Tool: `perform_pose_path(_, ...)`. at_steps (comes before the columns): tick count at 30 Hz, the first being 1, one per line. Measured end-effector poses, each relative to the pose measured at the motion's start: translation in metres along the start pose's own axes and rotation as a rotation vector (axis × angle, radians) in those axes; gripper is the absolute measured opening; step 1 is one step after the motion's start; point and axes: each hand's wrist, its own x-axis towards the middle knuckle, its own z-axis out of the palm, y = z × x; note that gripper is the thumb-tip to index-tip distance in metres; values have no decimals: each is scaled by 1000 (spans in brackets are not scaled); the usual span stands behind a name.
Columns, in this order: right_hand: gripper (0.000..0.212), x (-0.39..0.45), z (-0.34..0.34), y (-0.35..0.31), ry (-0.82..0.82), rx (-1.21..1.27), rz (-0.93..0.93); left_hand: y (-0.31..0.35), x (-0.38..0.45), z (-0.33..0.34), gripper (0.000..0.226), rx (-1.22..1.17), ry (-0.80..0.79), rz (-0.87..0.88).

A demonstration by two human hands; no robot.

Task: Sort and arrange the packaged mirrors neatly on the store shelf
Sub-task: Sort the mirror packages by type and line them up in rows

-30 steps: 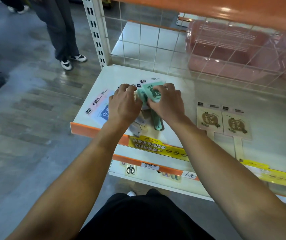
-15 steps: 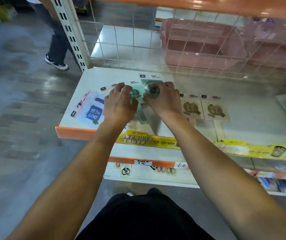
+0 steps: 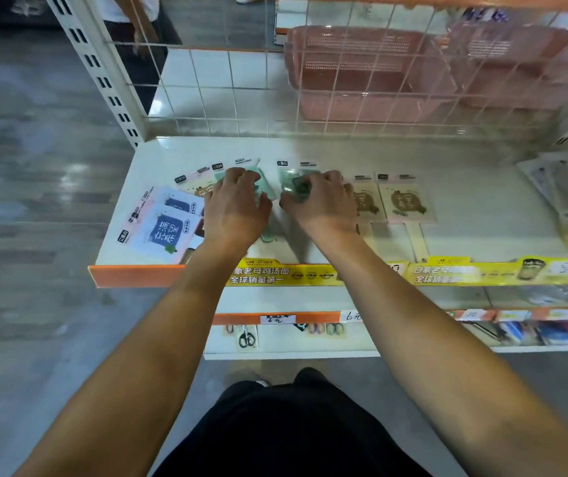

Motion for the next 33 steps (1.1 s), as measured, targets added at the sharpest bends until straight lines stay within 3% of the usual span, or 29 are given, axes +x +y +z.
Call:
perform_pose_path(16, 60, -6, 17, 2, -60, -191, 1, -4, 1, 3, 38, 7, -13, 5)
perform_pose_path(24, 45, -4, 0, 16, -3, -119, -43, 17, 2, 19, 38, -35, -17, 48)
perform_pose_path(33, 40, 4, -29, 69, 22, -107, 51, 61, 5, 46, 40, 36, -107, 116)
